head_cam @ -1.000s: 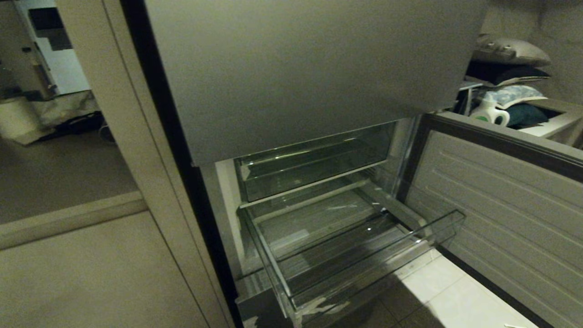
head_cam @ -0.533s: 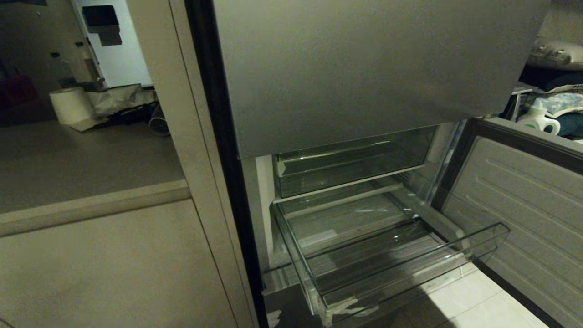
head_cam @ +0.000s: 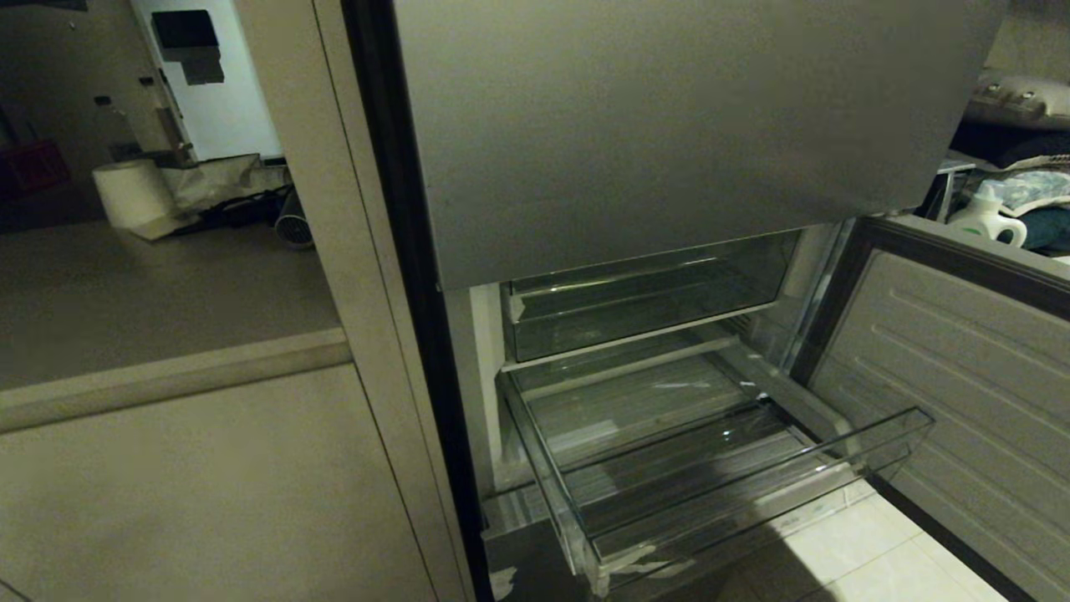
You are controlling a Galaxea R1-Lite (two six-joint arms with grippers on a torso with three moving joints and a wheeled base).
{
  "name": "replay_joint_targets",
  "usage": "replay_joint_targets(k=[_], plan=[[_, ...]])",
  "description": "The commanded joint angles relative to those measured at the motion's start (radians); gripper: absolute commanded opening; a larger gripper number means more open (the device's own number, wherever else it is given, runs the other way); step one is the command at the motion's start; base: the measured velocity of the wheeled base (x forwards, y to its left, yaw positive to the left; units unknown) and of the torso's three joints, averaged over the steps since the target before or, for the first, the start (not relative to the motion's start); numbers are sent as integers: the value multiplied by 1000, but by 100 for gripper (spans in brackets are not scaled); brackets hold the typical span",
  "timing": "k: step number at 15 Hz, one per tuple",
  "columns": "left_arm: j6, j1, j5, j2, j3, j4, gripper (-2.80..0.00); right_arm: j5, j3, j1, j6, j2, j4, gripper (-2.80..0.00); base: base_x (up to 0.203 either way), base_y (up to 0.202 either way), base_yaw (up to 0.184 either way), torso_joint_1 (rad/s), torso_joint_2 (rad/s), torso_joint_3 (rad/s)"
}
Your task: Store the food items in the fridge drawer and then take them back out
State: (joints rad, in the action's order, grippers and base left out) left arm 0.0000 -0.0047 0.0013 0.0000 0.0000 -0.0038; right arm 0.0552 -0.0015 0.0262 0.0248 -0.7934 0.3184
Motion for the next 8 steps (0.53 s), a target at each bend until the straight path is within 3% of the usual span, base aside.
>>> replay_joint_targets(k=[1,4,8], plan=[[0,0,0,2,0,-1,-280,53,-31,6,22,-318,98,-280,0,0,0,0,0,0],[0,0,0,2,0,-1,-280,224,-115,9,36,-423,142,-280,0,0,0,0,0,0],[0,0,0,2,0,-1,-280,303,-182,9,31,-510,141,-280,0,0,0,0,0,0]])
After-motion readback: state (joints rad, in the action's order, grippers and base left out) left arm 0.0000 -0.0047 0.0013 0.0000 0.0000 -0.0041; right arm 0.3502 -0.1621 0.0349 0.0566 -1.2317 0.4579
